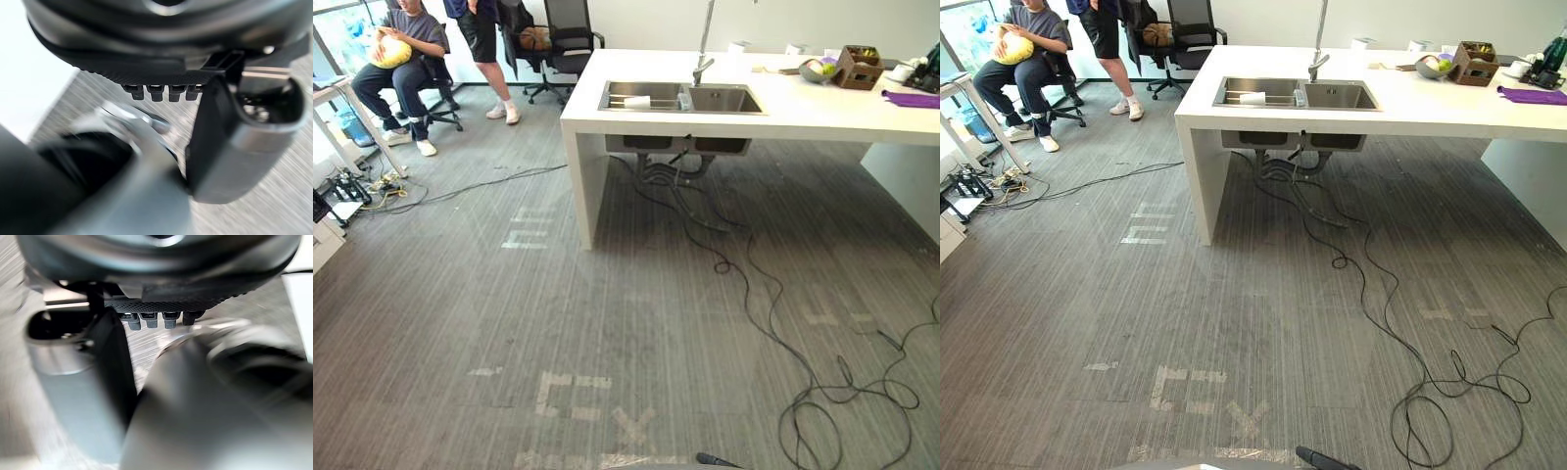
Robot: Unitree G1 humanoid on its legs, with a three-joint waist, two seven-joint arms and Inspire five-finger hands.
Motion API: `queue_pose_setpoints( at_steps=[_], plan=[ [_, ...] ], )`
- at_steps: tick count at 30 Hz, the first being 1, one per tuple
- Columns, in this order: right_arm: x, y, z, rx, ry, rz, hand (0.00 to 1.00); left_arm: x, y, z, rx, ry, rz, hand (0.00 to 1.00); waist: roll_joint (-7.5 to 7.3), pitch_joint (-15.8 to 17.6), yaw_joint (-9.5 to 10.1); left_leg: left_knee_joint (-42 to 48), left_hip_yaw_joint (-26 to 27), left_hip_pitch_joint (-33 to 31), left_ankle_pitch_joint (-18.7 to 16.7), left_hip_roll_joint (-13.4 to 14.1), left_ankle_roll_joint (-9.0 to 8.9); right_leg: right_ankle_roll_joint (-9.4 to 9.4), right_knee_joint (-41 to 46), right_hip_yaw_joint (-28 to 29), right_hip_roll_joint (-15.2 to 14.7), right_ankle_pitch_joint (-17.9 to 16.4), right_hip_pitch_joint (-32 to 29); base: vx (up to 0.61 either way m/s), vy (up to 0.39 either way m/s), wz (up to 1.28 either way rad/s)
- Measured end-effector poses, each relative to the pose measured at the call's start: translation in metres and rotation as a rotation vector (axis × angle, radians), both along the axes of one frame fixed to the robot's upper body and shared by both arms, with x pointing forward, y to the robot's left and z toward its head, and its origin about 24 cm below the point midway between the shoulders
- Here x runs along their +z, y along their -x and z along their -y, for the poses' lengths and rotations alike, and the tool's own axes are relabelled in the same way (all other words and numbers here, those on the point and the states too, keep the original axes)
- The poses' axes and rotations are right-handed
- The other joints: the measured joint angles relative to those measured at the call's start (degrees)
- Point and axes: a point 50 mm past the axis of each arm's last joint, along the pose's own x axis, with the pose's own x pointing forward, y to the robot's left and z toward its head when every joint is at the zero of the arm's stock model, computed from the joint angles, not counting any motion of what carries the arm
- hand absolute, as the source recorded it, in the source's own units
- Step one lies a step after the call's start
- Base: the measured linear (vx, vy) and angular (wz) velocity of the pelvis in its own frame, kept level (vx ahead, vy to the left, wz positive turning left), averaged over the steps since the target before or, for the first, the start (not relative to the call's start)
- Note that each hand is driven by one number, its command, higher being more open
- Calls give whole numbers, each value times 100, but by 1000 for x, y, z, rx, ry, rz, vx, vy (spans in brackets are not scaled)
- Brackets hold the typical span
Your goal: Walk over to the sink, pick up the cup, carry it to the dishwasher, place the cup inside the dishwasher, then close the dishwasher door
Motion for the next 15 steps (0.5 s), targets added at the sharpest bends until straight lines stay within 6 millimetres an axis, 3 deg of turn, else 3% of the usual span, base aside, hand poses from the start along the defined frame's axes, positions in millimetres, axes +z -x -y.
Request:
queue_pose_setpoints(
  at_steps=[5, 11, 15],
  plan=[
    [4, -26, -4, 110, 92, 107, 100, 3, -19, -5, -123, -100, 130, 100, -23, 103, 3, -2, 1, 8, -15, 11, -24, 4, -96, -33, 24, -2, 76, 8, -20, 1],
    [5, -31, -9, 79, 14, 138, 100, 6, -28, -10, -308, -322, 189, 100, -39, 128, 3, -3, 4, 39, -25, 27, -38, 6, -119, -47, 40, -5, 105, -13, -8, 0],
    [5, -30, -11, 38, -31, 146, 100, 8, -30, -11, -337, -386, 214, 100, -71, 165, -1, -4, 11, 68, -37, 35, -56, 4, -131, -46, 47, -7, 137, -47, -20, -1]
  ],
)
